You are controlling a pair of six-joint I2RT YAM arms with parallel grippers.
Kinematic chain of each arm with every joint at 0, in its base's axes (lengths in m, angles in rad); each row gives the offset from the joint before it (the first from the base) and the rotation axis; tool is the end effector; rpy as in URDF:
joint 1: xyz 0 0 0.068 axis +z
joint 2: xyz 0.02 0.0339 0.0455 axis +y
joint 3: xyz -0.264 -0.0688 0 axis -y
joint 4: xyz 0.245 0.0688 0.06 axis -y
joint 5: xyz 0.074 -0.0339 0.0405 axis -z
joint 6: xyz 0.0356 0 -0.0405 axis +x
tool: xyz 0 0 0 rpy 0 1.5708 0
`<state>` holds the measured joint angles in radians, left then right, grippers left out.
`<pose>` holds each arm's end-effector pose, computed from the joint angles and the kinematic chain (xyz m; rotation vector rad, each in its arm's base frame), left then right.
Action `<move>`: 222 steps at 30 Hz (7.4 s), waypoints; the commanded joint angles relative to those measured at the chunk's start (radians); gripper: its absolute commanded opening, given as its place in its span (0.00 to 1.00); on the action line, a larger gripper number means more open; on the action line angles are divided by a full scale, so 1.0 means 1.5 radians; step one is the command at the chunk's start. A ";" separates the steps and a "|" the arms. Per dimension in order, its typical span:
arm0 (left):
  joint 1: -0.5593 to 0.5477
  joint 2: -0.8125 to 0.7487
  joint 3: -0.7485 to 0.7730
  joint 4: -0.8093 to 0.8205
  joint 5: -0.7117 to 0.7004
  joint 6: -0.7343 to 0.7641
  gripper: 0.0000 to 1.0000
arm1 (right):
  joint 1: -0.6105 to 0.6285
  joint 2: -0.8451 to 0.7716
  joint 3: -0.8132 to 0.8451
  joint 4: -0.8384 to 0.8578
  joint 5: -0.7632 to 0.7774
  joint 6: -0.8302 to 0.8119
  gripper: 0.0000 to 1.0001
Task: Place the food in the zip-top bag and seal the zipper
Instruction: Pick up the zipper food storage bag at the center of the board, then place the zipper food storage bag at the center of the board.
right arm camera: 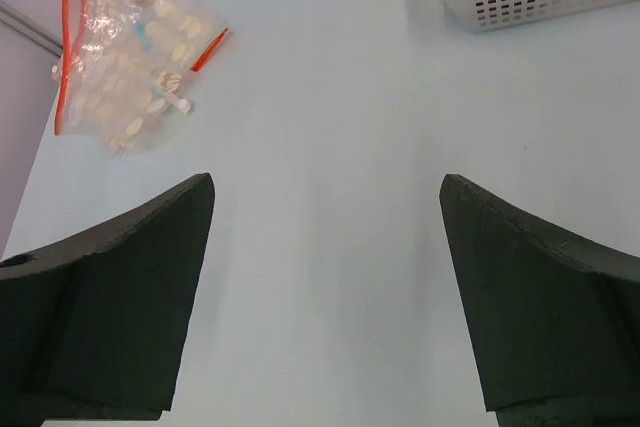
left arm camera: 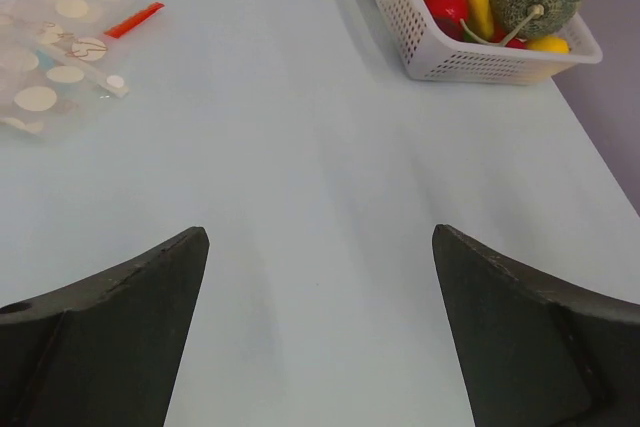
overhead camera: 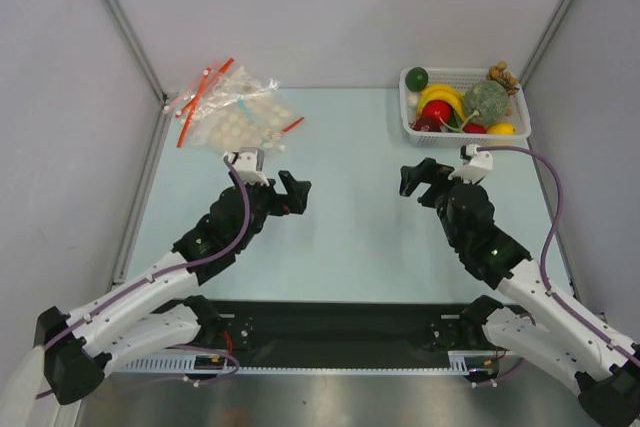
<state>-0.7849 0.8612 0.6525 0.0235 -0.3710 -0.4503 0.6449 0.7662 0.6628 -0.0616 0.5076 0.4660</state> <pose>0.1545 -0.1361 0.3020 0.0227 1.7786 -0.5759 0.1569 0.0964 0.3137 0.2189 1.7159 0.3825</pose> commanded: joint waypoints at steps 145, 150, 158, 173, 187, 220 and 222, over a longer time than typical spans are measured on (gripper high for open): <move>0.150 0.179 0.085 0.064 0.475 -0.123 0.07 | 0.265 0.217 -0.006 0.238 -0.191 -0.390 0.98; 0.150 0.185 0.071 0.103 0.513 -0.161 0.08 | 0.291 0.275 0.013 0.259 -0.074 -0.409 0.99; 0.116 0.193 0.069 0.159 0.543 -0.185 0.08 | 0.314 0.271 0.001 0.305 0.000 -0.421 0.97; 0.108 0.068 0.042 0.094 0.401 -0.109 1.00 | 0.233 0.089 -0.044 0.254 -0.012 -0.273 0.00; 0.108 0.031 -0.068 0.256 0.377 -0.086 1.00 | 0.103 -0.146 -0.020 0.105 -0.147 -0.094 0.00; 0.102 0.147 -0.055 0.342 0.491 -0.112 0.27 | 0.053 -0.001 0.189 -0.116 -0.219 -0.077 0.00; 0.102 0.172 -0.013 0.279 0.479 -0.117 0.26 | 0.031 0.045 0.189 -0.124 -0.241 -0.074 0.00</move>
<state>-0.6273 1.0805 0.5373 0.5583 0.3683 -0.6209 0.7330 0.7551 0.9085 -0.2089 0.1864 0.3408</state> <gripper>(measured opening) 0.270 0.010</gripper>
